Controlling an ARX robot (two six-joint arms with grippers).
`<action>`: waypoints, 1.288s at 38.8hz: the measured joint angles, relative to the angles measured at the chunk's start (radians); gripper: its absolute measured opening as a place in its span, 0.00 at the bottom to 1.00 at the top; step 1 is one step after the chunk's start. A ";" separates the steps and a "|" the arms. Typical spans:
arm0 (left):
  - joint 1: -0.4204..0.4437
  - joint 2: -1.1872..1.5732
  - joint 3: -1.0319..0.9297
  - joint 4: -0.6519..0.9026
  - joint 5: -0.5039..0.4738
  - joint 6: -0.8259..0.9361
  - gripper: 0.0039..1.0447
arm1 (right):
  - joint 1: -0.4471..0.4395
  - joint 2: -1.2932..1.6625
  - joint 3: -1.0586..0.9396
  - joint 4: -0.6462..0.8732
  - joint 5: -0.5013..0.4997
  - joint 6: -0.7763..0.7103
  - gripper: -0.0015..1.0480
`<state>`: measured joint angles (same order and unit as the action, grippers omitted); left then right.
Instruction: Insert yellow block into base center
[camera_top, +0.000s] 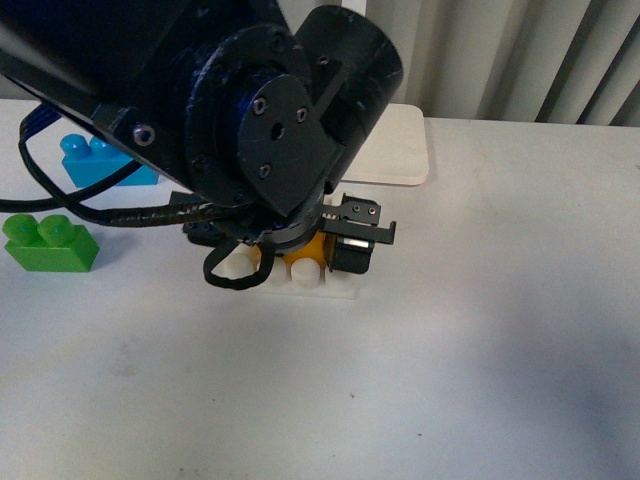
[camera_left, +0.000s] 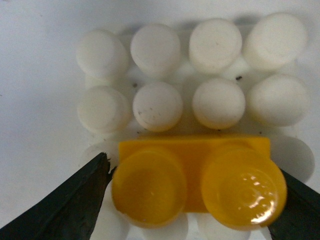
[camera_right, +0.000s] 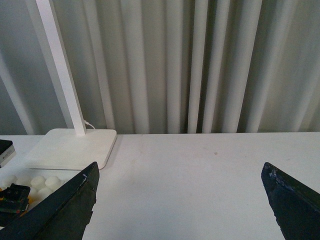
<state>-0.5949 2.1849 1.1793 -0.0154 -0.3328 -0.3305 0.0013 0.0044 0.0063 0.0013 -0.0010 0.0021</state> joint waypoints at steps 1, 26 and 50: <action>0.002 -0.006 -0.003 0.001 -0.001 0.000 0.86 | 0.000 0.000 0.000 0.000 0.000 0.000 0.91; 0.245 -0.793 -0.468 0.239 0.071 -0.048 0.94 | 0.000 0.000 0.000 0.000 0.000 0.000 0.91; 0.593 -1.547 -1.081 0.549 0.332 0.322 0.04 | 0.000 0.000 0.000 0.000 0.000 0.000 0.91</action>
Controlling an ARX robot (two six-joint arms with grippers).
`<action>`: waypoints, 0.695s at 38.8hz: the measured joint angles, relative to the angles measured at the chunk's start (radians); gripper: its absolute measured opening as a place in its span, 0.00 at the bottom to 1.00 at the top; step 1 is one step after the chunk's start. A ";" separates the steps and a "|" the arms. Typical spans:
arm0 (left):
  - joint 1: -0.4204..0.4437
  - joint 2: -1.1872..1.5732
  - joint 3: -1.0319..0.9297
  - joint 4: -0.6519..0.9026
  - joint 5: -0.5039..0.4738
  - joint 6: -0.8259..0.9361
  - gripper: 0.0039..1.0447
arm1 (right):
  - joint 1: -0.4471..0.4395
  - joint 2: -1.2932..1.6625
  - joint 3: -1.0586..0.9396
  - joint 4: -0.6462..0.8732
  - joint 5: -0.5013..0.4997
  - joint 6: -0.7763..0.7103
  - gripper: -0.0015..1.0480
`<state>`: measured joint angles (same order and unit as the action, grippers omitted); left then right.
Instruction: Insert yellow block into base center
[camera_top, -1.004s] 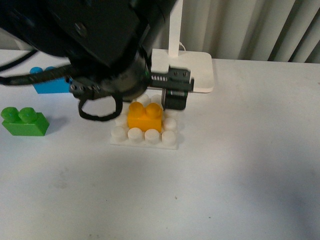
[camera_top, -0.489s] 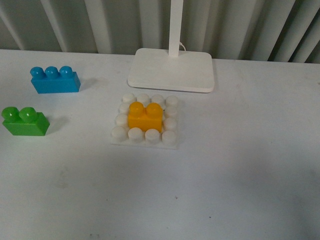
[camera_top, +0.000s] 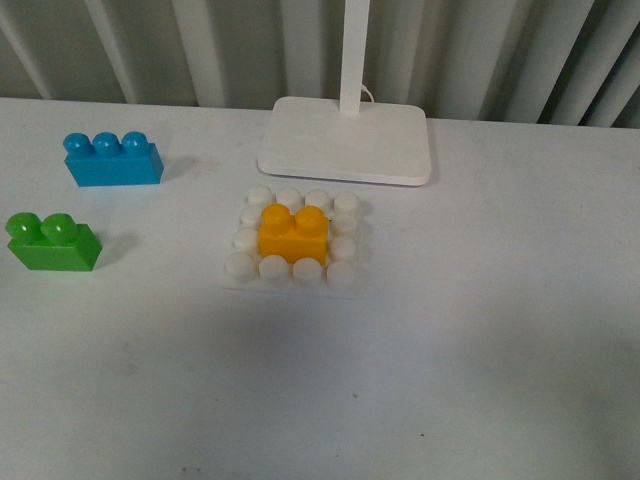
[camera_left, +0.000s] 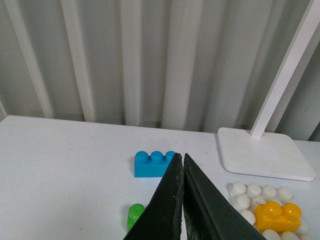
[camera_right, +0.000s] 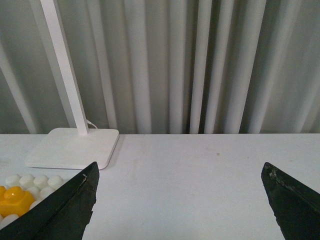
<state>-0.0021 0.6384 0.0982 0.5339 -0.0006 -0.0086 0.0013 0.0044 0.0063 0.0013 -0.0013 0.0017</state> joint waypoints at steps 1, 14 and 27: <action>0.000 -0.010 -0.005 -0.007 0.000 0.000 0.04 | 0.000 0.000 0.000 0.000 0.000 0.000 0.91; 0.000 -0.186 -0.058 -0.125 0.000 0.001 0.04 | 0.000 0.000 0.000 0.000 0.000 0.000 0.91; 0.000 -0.328 -0.089 -0.220 0.000 0.002 0.04 | 0.000 0.000 0.000 0.000 0.000 0.000 0.91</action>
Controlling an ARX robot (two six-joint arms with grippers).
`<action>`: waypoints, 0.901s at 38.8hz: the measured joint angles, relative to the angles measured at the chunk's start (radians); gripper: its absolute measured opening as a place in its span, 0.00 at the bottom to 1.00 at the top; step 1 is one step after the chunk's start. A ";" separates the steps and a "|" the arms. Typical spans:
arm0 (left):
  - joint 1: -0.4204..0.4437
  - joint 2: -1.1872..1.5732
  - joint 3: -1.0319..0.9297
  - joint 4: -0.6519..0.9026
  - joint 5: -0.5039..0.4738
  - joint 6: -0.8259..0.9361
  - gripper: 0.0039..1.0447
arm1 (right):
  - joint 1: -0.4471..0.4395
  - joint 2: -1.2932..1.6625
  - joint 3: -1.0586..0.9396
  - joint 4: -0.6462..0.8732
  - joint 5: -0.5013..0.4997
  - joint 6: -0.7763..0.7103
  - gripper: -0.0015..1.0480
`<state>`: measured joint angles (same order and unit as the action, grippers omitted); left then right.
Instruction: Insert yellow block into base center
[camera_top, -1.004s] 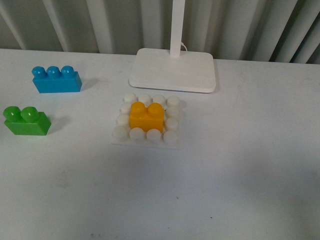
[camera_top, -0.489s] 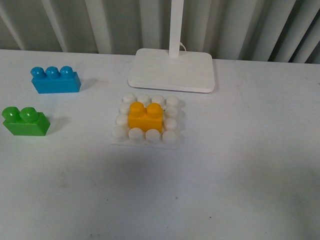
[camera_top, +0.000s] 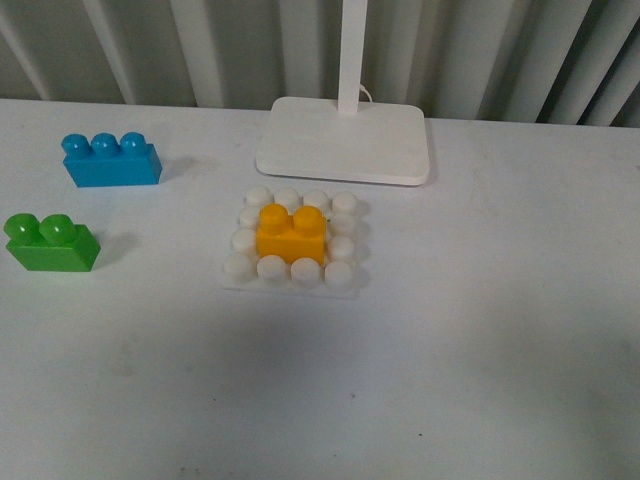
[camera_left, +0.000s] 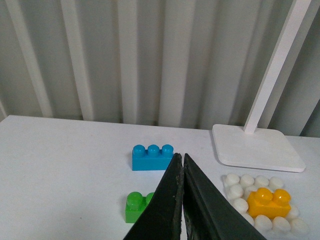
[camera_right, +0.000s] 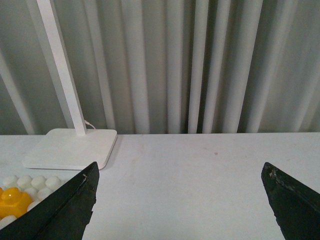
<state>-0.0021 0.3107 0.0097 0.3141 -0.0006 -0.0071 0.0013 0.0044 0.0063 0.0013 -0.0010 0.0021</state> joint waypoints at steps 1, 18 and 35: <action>0.000 -0.011 0.000 -0.011 0.000 0.000 0.04 | 0.000 0.000 0.000 0.000 0.000 0.000 0.91; 0.000 -0.131 0.000 -0.132 0.000 0.000 0.04 | 0.000 0.000 0.000 0.000 0.000 0.000 0.91; 0.000 -0.306 0.000 -0.312 0.000 0.000 0.04 | 0.000 0.000 0.000 0.000 0.000 0.000 0.91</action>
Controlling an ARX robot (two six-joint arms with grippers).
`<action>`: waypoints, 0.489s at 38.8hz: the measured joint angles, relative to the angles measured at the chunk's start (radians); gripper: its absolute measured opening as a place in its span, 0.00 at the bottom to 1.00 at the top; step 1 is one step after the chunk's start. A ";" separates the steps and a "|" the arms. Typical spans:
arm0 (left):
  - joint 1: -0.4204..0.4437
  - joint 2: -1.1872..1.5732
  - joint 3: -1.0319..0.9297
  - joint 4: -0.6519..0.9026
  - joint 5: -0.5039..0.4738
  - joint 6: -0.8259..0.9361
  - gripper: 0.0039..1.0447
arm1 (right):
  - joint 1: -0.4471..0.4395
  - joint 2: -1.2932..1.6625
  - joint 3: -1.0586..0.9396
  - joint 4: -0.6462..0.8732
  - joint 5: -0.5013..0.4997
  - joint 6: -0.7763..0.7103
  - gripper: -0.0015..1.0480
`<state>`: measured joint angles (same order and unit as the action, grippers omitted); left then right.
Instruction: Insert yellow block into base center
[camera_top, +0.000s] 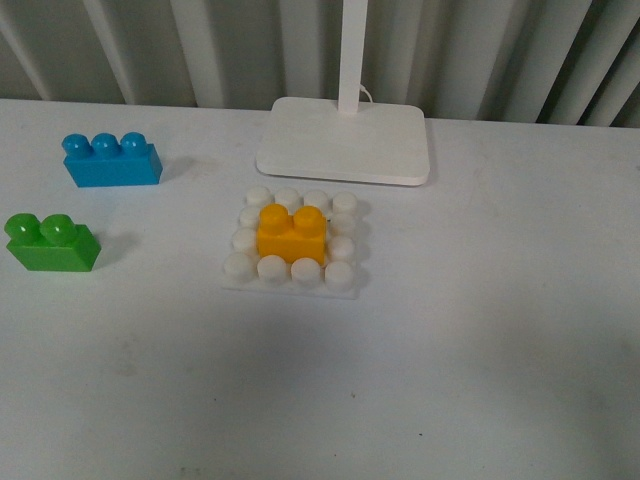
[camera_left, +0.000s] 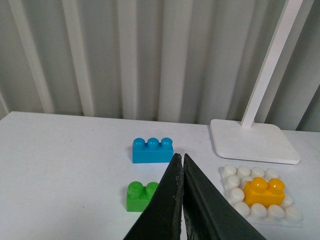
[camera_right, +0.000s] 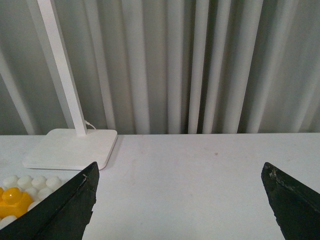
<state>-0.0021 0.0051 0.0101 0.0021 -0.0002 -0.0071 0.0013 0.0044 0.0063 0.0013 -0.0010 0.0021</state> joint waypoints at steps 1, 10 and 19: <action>0.000 0.000 0.000 0.000 0.000 0.000 0.04 | 0.000 0.000 0.000 0.000 0.000 0.000 0.91; 0.000 0.000 0.000 0.000 0.000 0.000 0.34 | 0.000 0.000 0.000 0.000 0.000 0.000 0.91; 0.000 0.000 0.000 0.000 0.000 0.000 0.79 | 0.000 0.000 0.000 0.000 0.000 0.000 0.91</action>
<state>-0.0021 0.0051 0.0101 0.0021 -0.0002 -0.0071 0.0013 0.0044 0.0063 0.0013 -0.0010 0.0017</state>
